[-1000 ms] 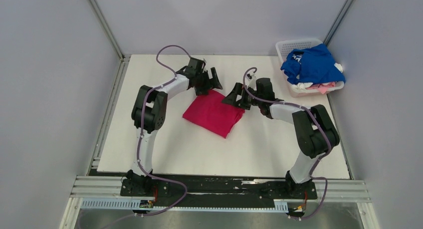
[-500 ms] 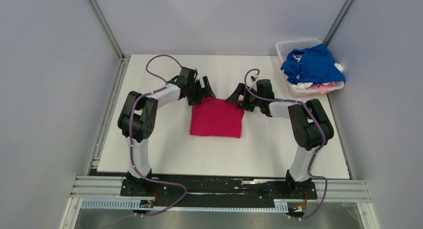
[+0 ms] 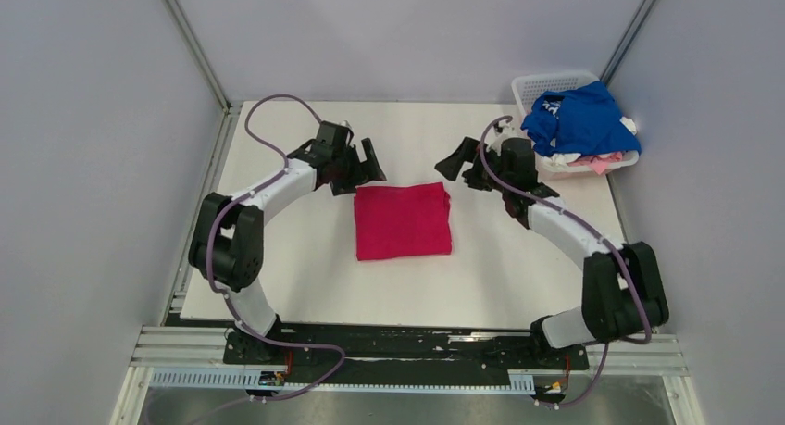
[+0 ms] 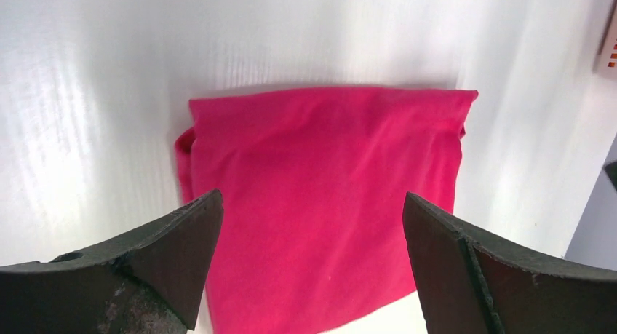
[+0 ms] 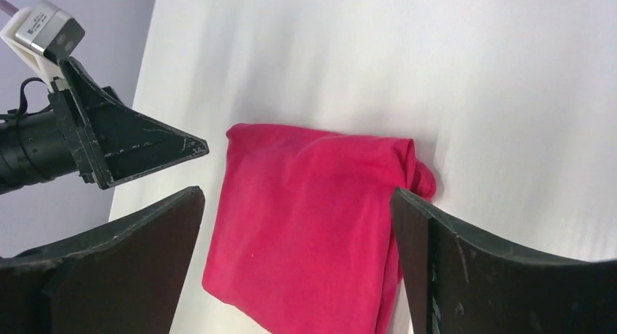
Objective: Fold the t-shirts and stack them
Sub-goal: Smooth out wrinkles on the folded tshirt, then put the neatly folded tshirt into the corner of the board with the left arm
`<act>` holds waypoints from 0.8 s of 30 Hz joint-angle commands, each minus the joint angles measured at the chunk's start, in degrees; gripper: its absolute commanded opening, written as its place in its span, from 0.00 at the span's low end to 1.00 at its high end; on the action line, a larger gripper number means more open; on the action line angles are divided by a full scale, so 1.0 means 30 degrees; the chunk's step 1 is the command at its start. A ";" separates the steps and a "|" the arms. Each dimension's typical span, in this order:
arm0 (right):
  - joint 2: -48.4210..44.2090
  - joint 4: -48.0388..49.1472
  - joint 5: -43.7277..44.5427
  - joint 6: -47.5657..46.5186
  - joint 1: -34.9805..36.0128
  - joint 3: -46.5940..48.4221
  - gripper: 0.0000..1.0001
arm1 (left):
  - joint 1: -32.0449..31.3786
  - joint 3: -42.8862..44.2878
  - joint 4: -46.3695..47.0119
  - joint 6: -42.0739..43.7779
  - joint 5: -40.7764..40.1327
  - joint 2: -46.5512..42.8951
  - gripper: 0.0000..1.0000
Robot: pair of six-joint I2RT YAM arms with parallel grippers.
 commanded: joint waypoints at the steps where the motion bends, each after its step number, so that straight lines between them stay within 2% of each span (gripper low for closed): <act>1: -0.3859 -0.0465 0.3222 0.0772 -0.0124 -0.2840 1.00 | 0.0067 -0.0994 -0.2139 0.0912 -0.2158 -0.2271 1.00; 5: -0.7314 -0.1493 0.4919 0.1177 -0.0146 -0.5360 1.00 | 0.0074 -0.2214 -0.2173 0.1098 -0.2504 -0.2546 1.00; 9: -1.0313 -0.2924 0.6392 0.1008 -0.0157 -0.6718 1.00 | 0.0059 -0.2909 -0.1778 0.0992 -0.1585 -0.2002 0.98; 15: -1.2306 -0.5017 0.7927 0.0421 -0.0138 -0.7269 1.00 | -0.0593 -0.3009 -0.0914 0.0689 -0.1234 -0.0614 0.83; 17: -1.2663 -0.5321 0.8015 0.0514 -0.0163 -0.7376 1.00 | -0.0859 -0.2703 -0.0986 0.0642 -0.1648 0.0108 0.74; 19: -1.2892 -0.5415 0.8151 0.0737 -0.0161 -0.7516 1.00 | -0.1024 -0.2380 -0.1119 0.0526 -0.2129 0.0850 0.60; 20: -1.2982 -0.5406 0.8202 0.0815 -0.0165 -0.7587 1.00 | -0.1076 -0.2210 -0.1187 0.0427 -0.2364 0.1276 0.47; 21: -1.3063 -0.5405 0.8230 0.0829 -0.0161 -0.7640 1.00 | -0.1224 -0.2123 -0.1184 0.0391 -0.3009 0.1444 0.42; 22: -1.3117 -0.5405 0.8238 0.0831 -0.0157 -0.7698 1.00 | -0.1293 -0.1890 -0.1276 0.0327 -0.3288 0.1776 0.29; 23: -1.3197 -0.5405 0.8242 0.0754 -0.0139 -0.7756 1.00 | -0.1403 -0.1699 -0.1622 0.0326 -0.4016 0.1914 0.24; 24: -1.3236 -0.5405 0.8287 0.0616 -0.0154 -0.7793 1.00 | -0.1441 -0.1264 -0.1811 0.0340 -0.4406 0.2208 0.14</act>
